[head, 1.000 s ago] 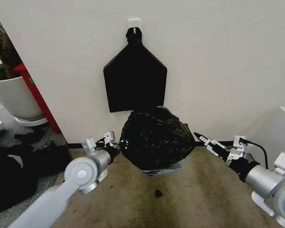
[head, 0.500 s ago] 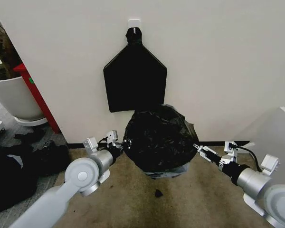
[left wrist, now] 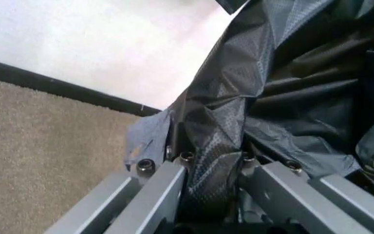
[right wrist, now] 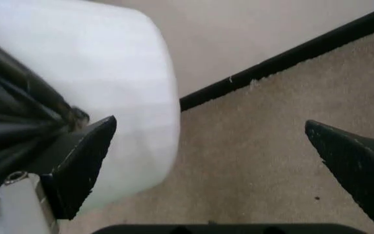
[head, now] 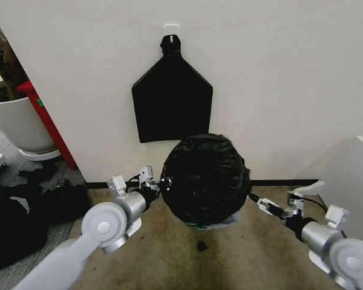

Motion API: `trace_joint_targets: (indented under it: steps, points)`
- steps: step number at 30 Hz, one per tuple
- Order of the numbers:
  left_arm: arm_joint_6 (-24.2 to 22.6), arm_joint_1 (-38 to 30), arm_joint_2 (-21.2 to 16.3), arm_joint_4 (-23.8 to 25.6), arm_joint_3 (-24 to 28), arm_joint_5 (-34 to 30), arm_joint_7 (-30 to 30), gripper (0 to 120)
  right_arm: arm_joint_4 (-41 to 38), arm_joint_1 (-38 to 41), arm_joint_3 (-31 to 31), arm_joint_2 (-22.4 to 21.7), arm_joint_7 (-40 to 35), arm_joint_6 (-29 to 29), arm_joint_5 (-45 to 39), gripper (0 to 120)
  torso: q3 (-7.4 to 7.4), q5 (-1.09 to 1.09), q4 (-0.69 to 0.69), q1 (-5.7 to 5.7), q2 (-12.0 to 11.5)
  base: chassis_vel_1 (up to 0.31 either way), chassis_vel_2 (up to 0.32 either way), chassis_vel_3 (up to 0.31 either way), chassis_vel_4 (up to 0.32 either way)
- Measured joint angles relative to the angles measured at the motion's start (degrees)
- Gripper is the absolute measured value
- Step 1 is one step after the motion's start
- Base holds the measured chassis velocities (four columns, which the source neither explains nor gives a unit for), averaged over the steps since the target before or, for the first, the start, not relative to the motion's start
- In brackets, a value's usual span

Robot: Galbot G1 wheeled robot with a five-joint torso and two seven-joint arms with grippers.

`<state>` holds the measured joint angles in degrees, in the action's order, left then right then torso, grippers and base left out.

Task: Place the garbage bag over the trash bin.

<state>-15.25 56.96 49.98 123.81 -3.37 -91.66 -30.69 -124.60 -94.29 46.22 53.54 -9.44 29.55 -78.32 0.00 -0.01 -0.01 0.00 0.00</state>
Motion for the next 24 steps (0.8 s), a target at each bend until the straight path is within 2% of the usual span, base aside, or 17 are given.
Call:
trace_joint_targets:
  steps: [7, 9, 14, 16, 17, 18, 21, 24]
  points:
    - [0.01, -0.44, 0.26, -0.91, 0.21, 0.47, -1.36, 0, -3.28, 0.16, 0.29, 1.61, -0.62, -0.69, -2.18, 100, 0.00, 0.02, 0.01, 0.00, 0.00, 0.000, 0.000, 0.000, 0.000]
    - [0.03, -0.68, 0.15, -1.76, 0.45, 3.93, -2.84, 0, -6.47, -0.06, 1.67, 2.39, -1.55, -1.54, -2.56, 100, 0.00, 0.01, 0.01, 0.00, 0.00, 0.000, 0.000, 0.000, 0.000]
    - [0.01, -0.71, -0.04, -2.19, 1.01, 7.49, -3.02, 0, -9.88, 0.15, 2.77, 2.59, -2.95, -2.31, -2.62, 100, 0.00, 0.01, 0.01, 0.00, 0.00, 0.000, 0.000, 0.000, 0.000]
    - [-0.11, -0.71, -0.25, -2.55, 1.81, 11.17, -2.99, 0, -12.37, 0.74, 3.55, 2.53, -3.81, -2.52, -2.47, 100, 0.00, -0.01, 0.01, 0.00, 0.00, 0.000, 0.000, 0.000, 0.000]
    - [-0.14, -0.72, -0.54, -2.99, 3.16, 15.59, -2.64, 0, -14.78, 1.35, 3.61, 2.17, -4.10, -2.56, -1.43, 100, 0.00, 0.02, 0.01, 0.00, 0.00, 0.000, 0.000, 0.000, 0.000]
    - [-0.14, -0.72, -0.54, -2.99, 3.16, 15.59, -2.64, 0, -14.78, 1.35, 3.61, 2.17, -4.10, -2.56, -1.43, 100, 0.00, 0.02, 0.01, 0.00, 0.00, 0.000, 0.000, 0.000, 0.000]
    - [-0.61, -1.11, -0.65, -3.37, 5.53, 22.61, -2.42, 0, -18.36, 3.08, 0.81, 0.20, -2.96, -2.40, 4.39, 100, 0.00, 0.02, 0.01, 0.00, 0.00, 0.000, 0.000, 0.000, 0.000]
    - [-1.57, -1.73, -0.16, -3.94, 8.72, 26.77, -3.31, 0, -18.97, 5.65, -4.43, -3.35, 2.61, -0.88, 10.34, 97, 0.00, 0.02, 0.00, 0.00, 0.00, 0.000, 0.000, 0.000, 0.000]
